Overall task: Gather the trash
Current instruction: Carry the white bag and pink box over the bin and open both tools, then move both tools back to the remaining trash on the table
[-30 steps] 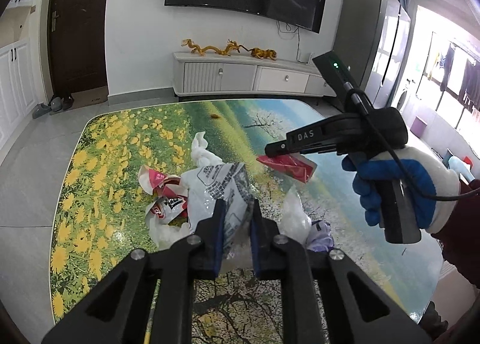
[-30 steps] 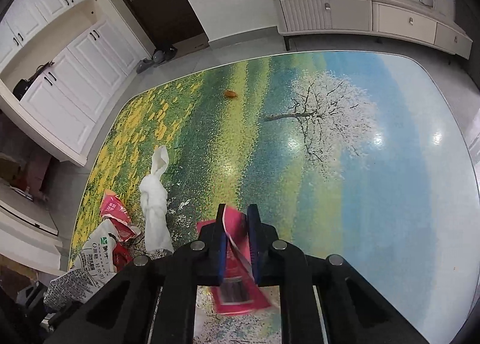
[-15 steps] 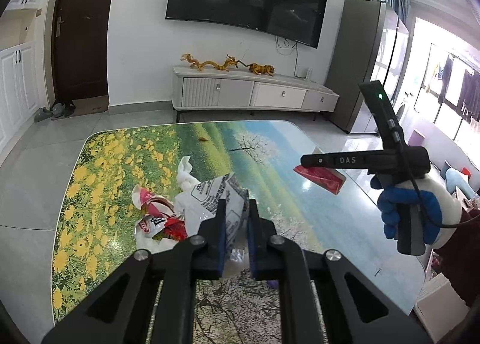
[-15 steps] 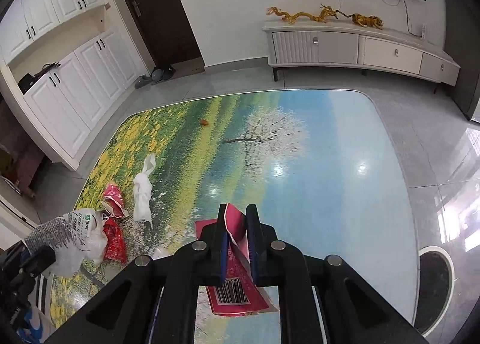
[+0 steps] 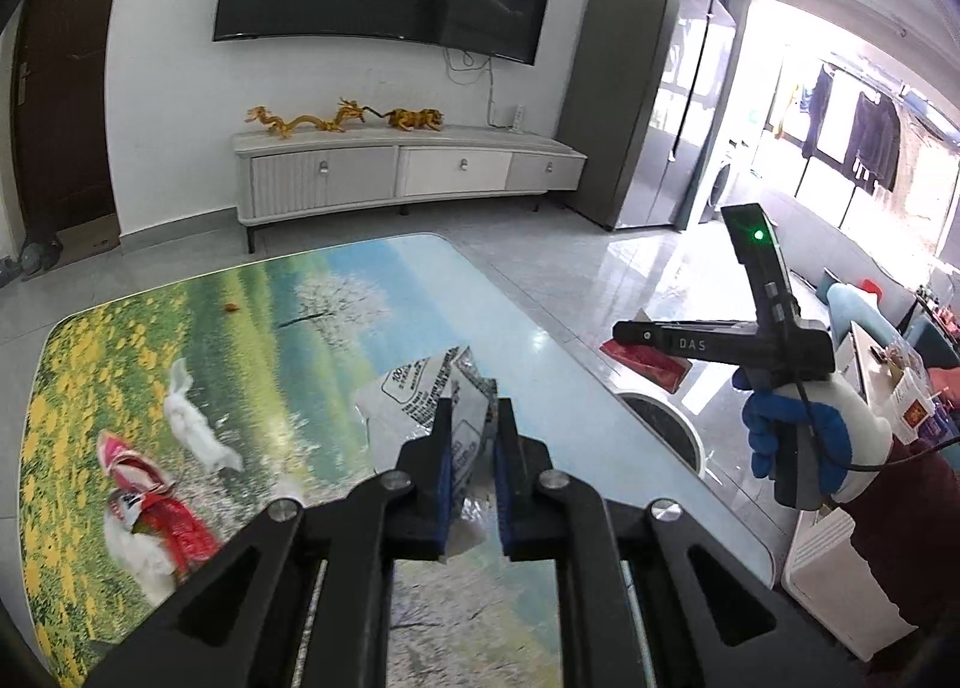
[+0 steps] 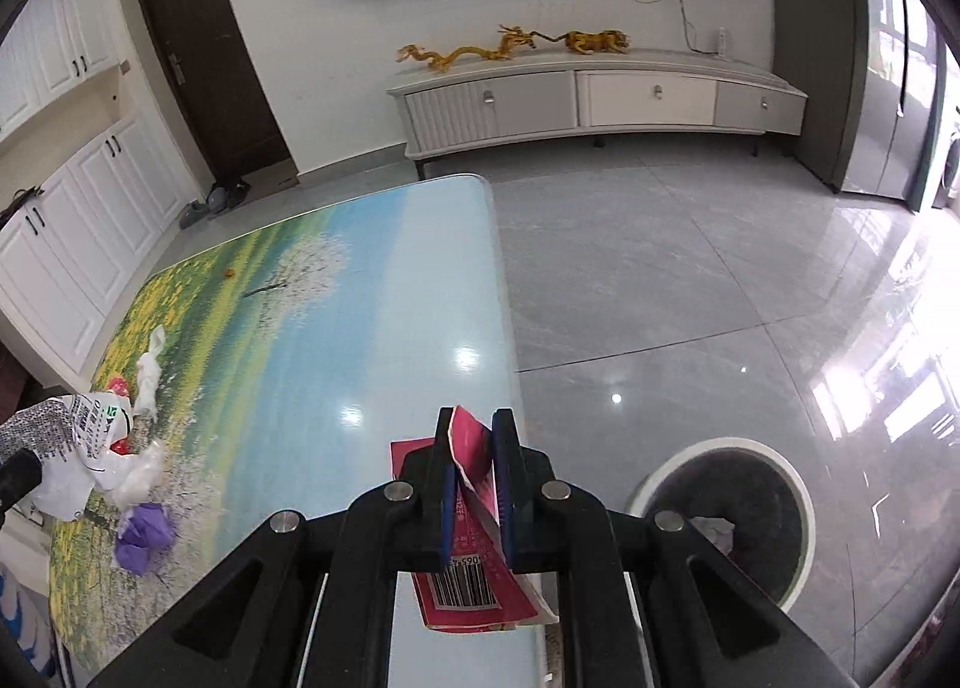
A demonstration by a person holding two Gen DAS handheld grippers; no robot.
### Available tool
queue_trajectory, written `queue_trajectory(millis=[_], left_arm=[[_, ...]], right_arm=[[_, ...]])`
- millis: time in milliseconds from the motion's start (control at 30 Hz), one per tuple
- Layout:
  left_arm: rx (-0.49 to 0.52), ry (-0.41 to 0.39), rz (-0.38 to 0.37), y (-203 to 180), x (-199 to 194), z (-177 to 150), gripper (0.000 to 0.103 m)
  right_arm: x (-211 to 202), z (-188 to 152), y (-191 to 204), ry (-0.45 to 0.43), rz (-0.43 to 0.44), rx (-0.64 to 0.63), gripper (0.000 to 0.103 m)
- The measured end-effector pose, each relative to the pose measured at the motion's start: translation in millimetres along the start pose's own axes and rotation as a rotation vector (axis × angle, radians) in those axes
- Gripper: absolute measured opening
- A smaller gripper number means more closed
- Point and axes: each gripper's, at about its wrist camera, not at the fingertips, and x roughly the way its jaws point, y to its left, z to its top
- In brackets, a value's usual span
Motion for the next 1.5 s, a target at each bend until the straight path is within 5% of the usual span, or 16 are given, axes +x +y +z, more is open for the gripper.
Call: queue_trajectory(millis=[533,800,933,1067,1233,1500], left_arm=[[0.159,0.228,-0.270,-191.9,177.3,41.0,0.011],[0.114,0.321,-0.292,-229.8,250.4,41.1,0.012],[0.083,0.368,-0.301,-234.1,275.1,37.5,0.018],[0.046,0.373,-0.305,-231.1,283.4,37.0,0.046],[0.058,0.354,-0.282,-223.2,272.0,40.4,0.047],[0.107,0.243,-0.138,-183.9,216.6,43.6,0.047]], right_arm=[[-4.3,-58.0,-190.7,0.011,-0.124,0.338,0.011],[10.5,-72.1,-232.4,0.038,-0.145,0.423,0.011],[16.6,-77.8,-240.9,0.053,-0.173,0.437,0.022],[16.6,-79.6,-246.2,0.053,-0.202,0.456,0.028],[6.1,-77.8,-243.6,0.040,-0.229,0.445,0.030],[-22.7,-65.0,-206.5,-0.020,-0.252,0.351,0.035]])
